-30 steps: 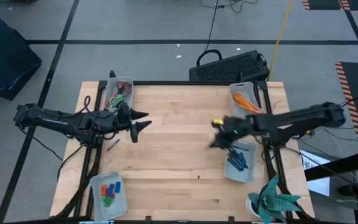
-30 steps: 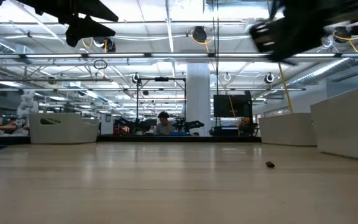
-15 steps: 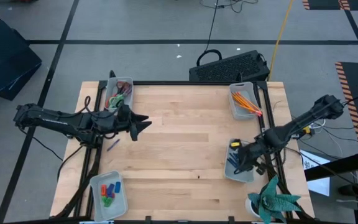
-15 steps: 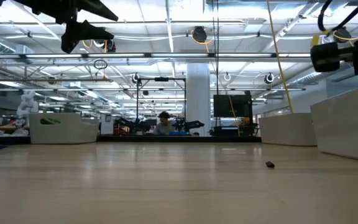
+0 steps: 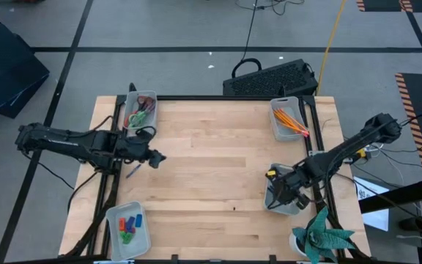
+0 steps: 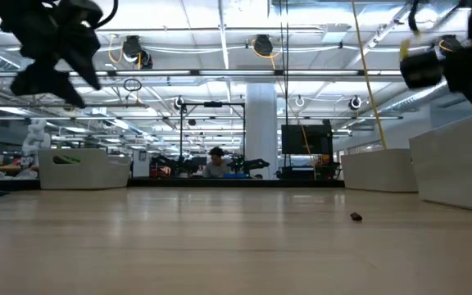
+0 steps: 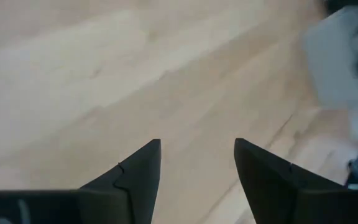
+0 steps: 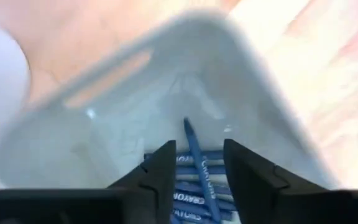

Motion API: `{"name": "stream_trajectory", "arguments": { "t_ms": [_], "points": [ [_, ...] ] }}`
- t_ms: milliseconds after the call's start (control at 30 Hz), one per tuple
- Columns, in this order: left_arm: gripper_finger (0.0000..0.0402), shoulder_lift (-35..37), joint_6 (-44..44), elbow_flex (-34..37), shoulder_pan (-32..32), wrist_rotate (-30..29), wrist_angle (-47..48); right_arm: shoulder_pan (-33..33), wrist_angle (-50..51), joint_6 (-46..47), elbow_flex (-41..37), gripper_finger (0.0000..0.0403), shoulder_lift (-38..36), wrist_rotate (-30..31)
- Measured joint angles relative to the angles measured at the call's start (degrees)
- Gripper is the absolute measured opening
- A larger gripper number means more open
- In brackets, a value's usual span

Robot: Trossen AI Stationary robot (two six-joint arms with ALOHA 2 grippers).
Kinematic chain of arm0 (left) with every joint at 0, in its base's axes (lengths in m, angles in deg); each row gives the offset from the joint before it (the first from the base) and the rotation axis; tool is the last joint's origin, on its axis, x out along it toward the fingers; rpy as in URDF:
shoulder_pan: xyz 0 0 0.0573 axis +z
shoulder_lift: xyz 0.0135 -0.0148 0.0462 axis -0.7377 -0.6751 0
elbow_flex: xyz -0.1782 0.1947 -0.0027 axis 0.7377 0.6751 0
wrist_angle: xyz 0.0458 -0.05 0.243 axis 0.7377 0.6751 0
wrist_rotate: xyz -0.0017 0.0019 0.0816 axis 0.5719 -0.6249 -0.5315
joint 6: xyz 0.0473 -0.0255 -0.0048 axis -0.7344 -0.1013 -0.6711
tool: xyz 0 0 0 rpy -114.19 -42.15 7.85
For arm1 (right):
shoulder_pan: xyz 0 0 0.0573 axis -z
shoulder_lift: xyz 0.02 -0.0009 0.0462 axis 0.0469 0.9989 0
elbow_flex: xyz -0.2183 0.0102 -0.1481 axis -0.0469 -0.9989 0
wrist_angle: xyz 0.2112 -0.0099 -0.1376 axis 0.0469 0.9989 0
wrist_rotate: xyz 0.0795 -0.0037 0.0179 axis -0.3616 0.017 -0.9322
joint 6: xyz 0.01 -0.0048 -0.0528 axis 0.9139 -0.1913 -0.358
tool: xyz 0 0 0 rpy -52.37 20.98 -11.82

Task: Sort crayons/erasers/pens/pencils in bins
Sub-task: Put the blue crayon into the middle right gray bin

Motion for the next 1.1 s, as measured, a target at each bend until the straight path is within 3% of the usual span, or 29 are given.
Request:
{"name": "stream_trajectory", "arguments": {
  "t_ms": [133, 333, 533, 800, 1100],
  "points": [
    [0.0207, -0.59, 0.37, -3.86, 2.2, 2.45, 14.47, 0.1, 0.06, 1.62, 6.47, 0.0152, -2.61, 5.46],
    [0.0207, -5.07, -1.39, -2.85, 3.38, 12.05, 30.05, 3.36, -12.4, 0.22, 7.96, 0.0171, -4.0, 16.36],
    [0.0207, -13.54, -4.25, -3.01, 6.39, 15.05, 28.12, 7.54, -19.95, -0.29, 7.96, 0.0171, -2.37, 17.82],
    [0.0207, -29.24, -19.83, -2.95, 14.7, 20.02, 30.48, 8.72, -26.22, -2.0, 7.96, 0.017, -0.55, 17.88],
    [0.0207, -43.81, -35.65, -2.59, 20.56, 18.73, 29.68, 7.74, -26.41, 1.32, 7.96, 0.0169, -0.54, 19.5]
  ]
}}
